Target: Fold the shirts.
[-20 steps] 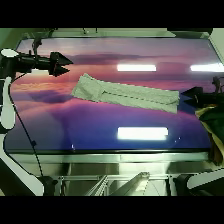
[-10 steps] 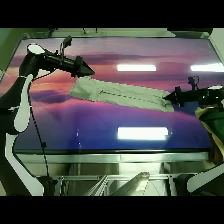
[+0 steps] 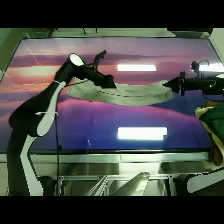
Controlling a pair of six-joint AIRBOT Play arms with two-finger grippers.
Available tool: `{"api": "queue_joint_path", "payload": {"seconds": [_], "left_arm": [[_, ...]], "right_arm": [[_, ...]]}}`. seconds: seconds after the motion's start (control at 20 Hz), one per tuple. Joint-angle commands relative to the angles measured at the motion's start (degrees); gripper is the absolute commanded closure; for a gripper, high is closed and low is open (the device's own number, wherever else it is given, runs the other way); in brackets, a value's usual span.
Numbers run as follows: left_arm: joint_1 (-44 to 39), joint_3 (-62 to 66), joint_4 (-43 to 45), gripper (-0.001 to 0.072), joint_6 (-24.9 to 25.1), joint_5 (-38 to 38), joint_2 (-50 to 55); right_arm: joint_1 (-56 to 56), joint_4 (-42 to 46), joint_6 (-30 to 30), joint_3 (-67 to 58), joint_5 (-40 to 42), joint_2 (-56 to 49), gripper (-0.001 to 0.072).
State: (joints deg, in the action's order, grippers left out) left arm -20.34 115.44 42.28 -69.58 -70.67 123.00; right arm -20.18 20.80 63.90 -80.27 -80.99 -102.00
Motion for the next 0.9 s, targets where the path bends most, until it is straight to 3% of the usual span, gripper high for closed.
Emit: {"api": "queue_joint_path", "payload": {"seconds": [0.0,0.3,0.45,0.6,0.7,0.75,0.85], "left_arm": [[-5.09,0.07,2.21,0.0698,-2.69,7.39,4.48],[-4.48,0.15,-0.46,0.0702,-5.42,10.88,5.79],[0.04,4.35,-8.39,0.0693,-5.20,1.84,4.85],[10.49,5.73,-20.85,0.0695,-0.90,-9.73,-3.65],[19.61,3.80,-22.99,0.0695,-0.87,-11.47,-12.04],[24.09,2.05,-22.88,0.0695,-0.61,-11.19,-16.28],[32.79,-1.44,-22.84,0.0694,0.72,-10.97,-23.76]], "right_arm": [[3.72,-8.02,0.35,-0.26,-1.75,4.00,0.0698],[19.82,-9.01,-2.43,-0.28,9.68,6.14,0.0698],[25.92,-11.08,-4.26,-0.31,15.76,6.14,0.0698],[31.23,-14.10,-7.67,-0.33,23.34,5.60,0.0698],[35.74,-24.41,-15.56,-0.42,32.06,4.17,0.0699],[38.93,-29.38,-22.56,-1.18,37.73,2.89,0.0699],[45.77,-27.82,-25.99,-7.82,46.01,-2.78,0.0699]]}}
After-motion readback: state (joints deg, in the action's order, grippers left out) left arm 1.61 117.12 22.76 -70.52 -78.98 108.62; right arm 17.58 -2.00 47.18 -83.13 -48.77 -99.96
